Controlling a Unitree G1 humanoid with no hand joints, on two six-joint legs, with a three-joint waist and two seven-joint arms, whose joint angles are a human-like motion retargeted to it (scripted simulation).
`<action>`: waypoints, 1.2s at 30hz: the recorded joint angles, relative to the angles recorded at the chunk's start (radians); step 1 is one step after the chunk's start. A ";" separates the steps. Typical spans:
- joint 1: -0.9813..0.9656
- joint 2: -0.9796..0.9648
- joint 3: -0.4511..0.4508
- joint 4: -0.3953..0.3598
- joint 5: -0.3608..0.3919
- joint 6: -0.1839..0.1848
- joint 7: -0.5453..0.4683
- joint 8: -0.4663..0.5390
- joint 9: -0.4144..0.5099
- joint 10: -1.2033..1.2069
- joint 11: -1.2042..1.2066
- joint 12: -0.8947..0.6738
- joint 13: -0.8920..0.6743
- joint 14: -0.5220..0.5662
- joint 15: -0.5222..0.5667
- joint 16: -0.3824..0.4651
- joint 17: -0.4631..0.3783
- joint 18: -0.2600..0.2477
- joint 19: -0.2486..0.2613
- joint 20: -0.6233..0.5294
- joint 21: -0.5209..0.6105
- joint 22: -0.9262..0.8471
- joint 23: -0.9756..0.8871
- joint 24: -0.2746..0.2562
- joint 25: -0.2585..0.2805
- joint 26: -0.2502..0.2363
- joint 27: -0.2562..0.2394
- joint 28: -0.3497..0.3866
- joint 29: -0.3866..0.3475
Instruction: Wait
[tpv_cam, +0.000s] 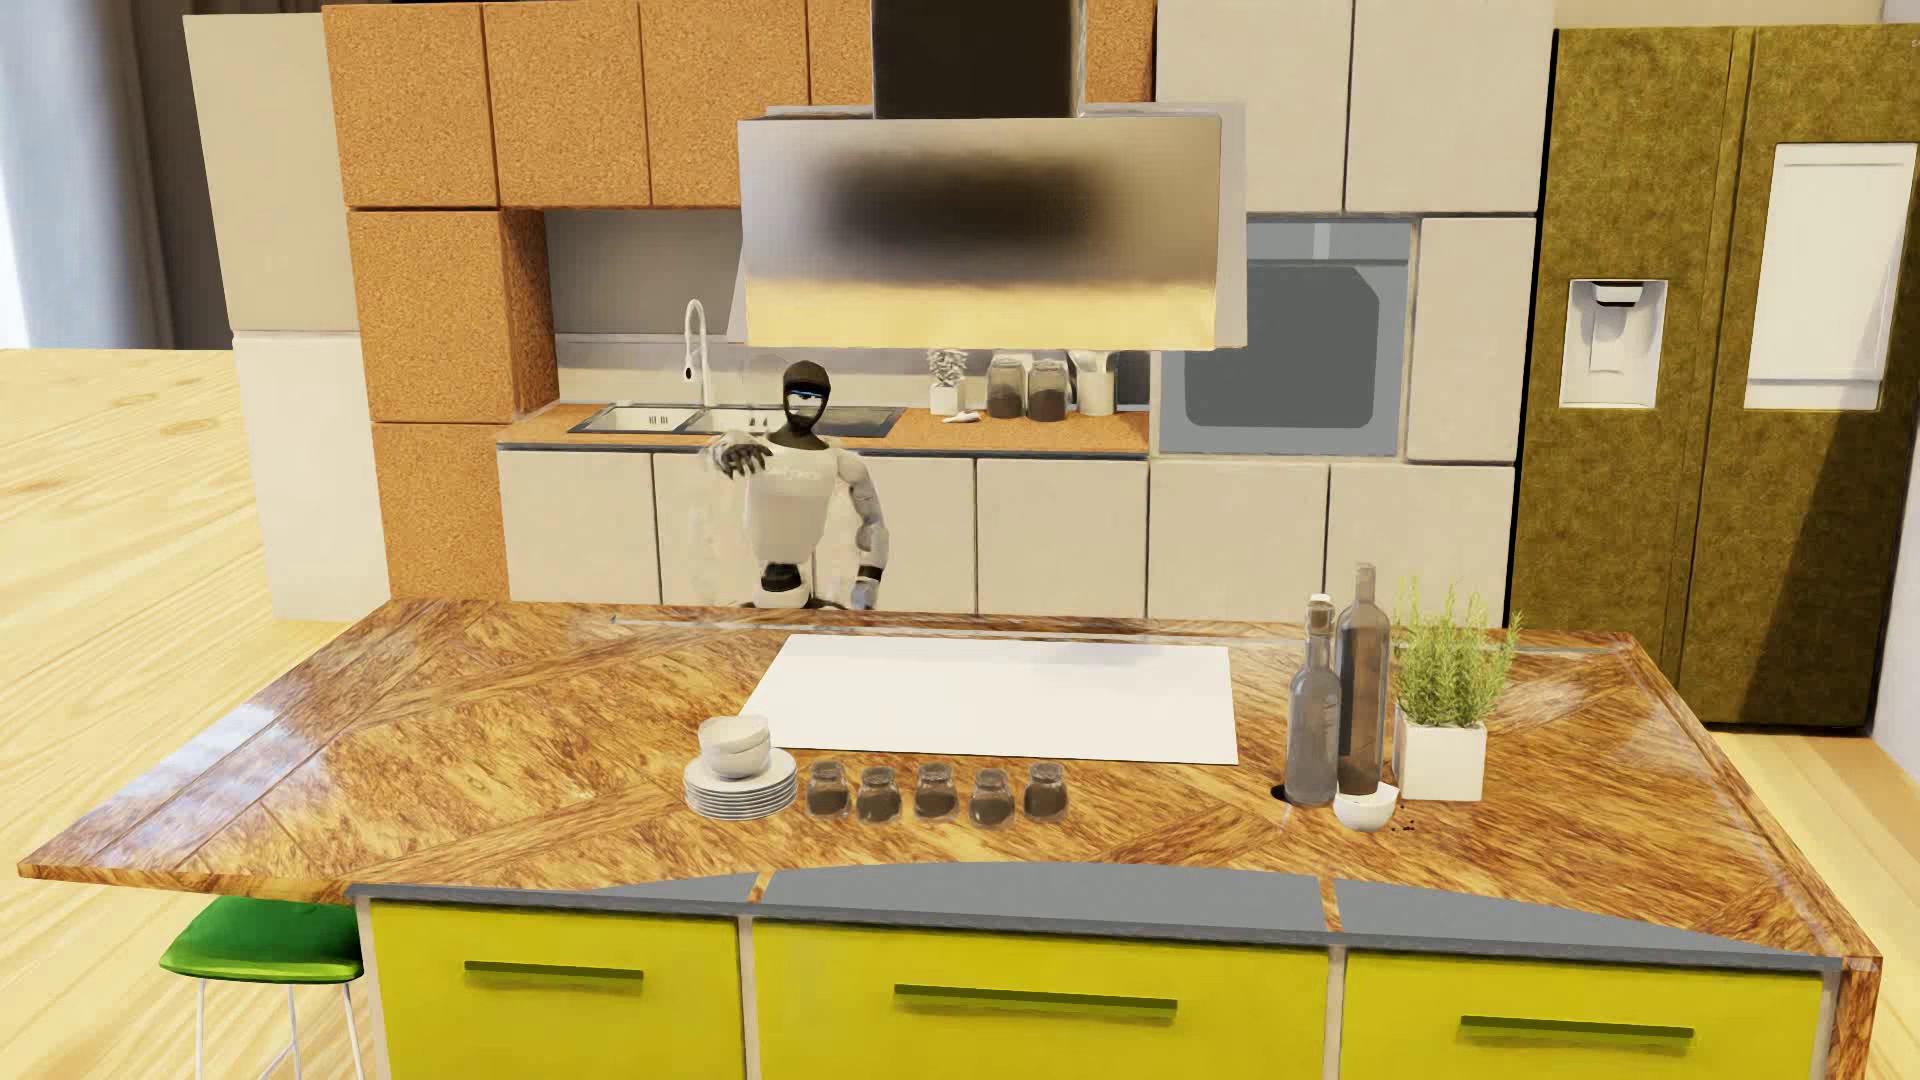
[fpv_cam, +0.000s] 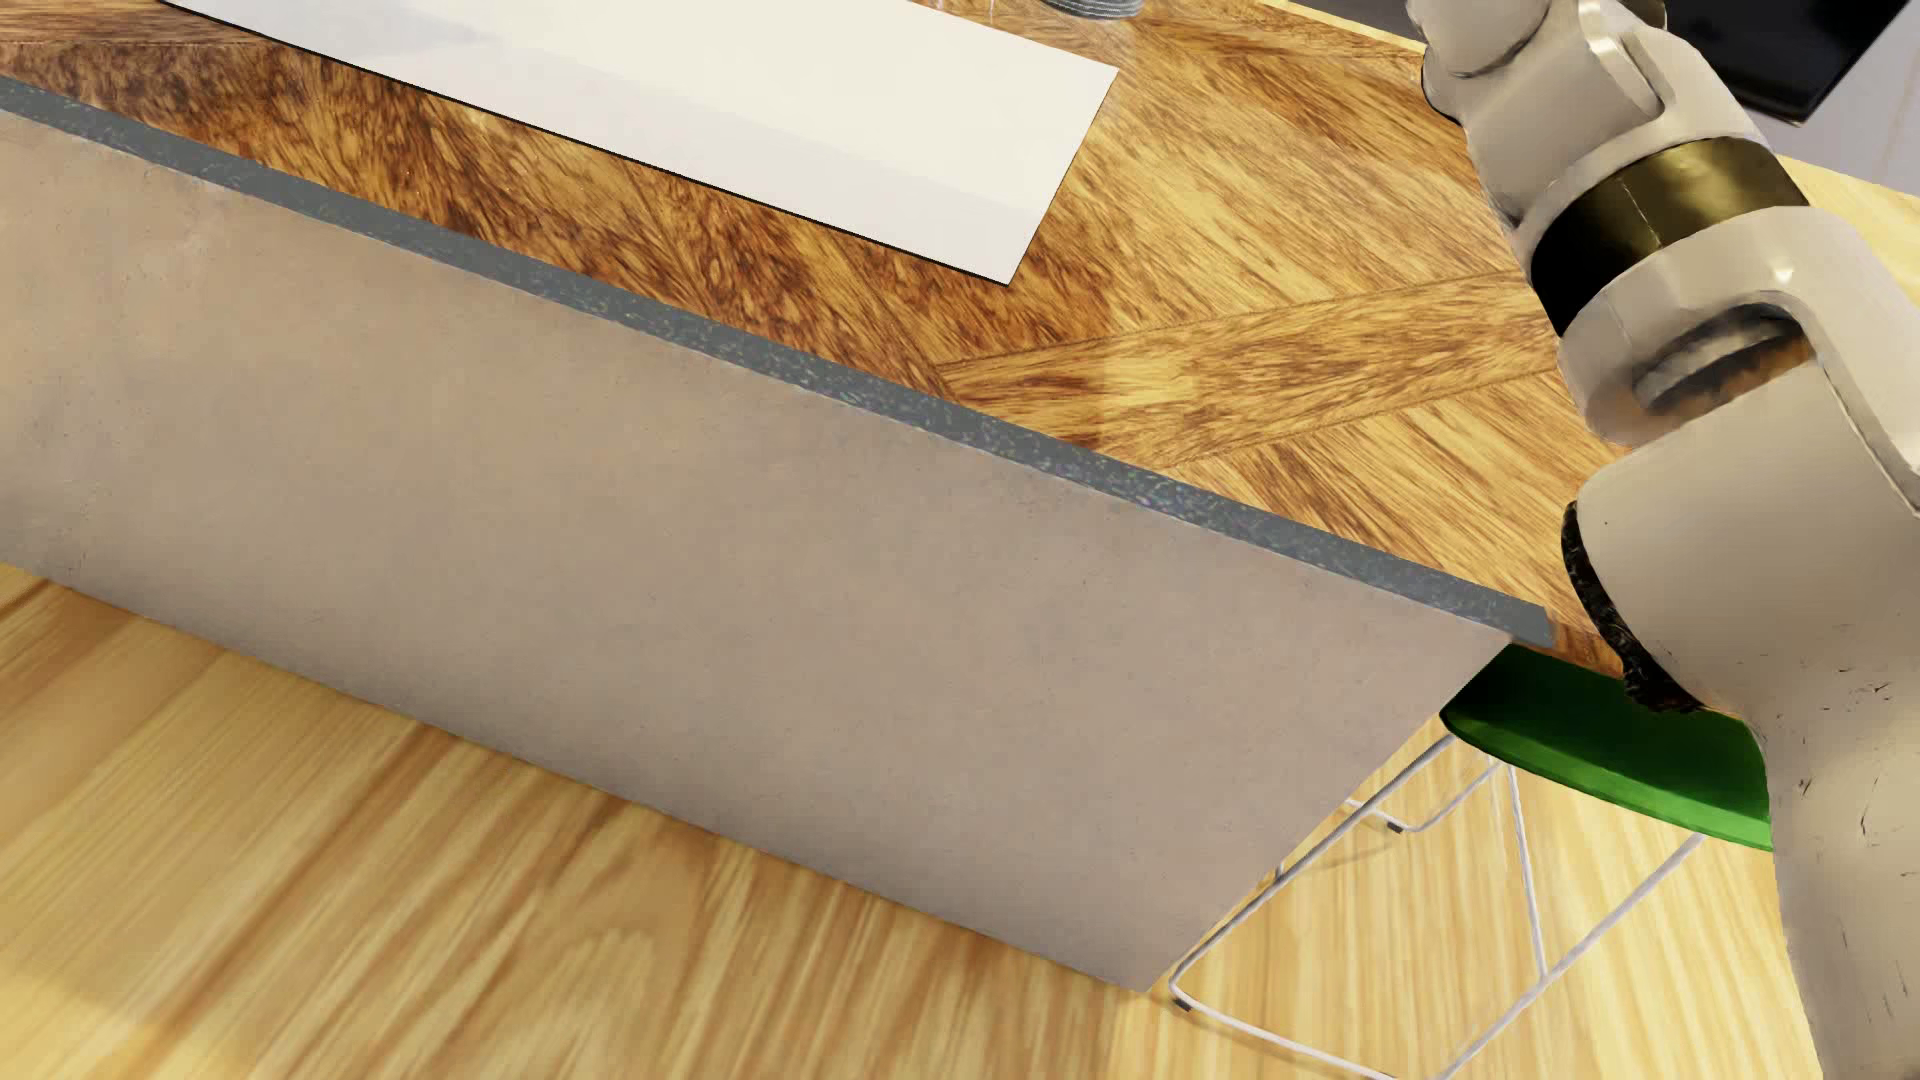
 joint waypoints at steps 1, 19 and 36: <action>0.000 -0.001 0.000 0.000 0.000 0.001 0.000 0.000 -0.001 -0.001 0.000 0.001 -0.002 0.001 0.001 0.000 0.000 0.000 0.000 -0.001 -0.002 0.000 -0.001 0.000 0.000 0.000 0.000 0.000 0.000; -0.016 -0.045 -0.118 0.006 0.019 0.126 0.000 0.000 -0.037 0.008 -0.013 0.080 0.508 -0.039 0.129 -0.092 0.141 0.000 0.000 0.068 -0.494 -0.023 -0.761 0.000 0.000 0.000 0.000 0.000 0.000; -0.019 -0.032 -0.266 -0.001 0.003 0.227 0.000 0.000 -0.083 0.020 0.011 0.154 1.750 -0.031 0.067 -0.193 0.224 0.000 0.000 0.171 -0.102 -0.038 -0.227 0.000 0.000 0.000 0.000 0.000 0.000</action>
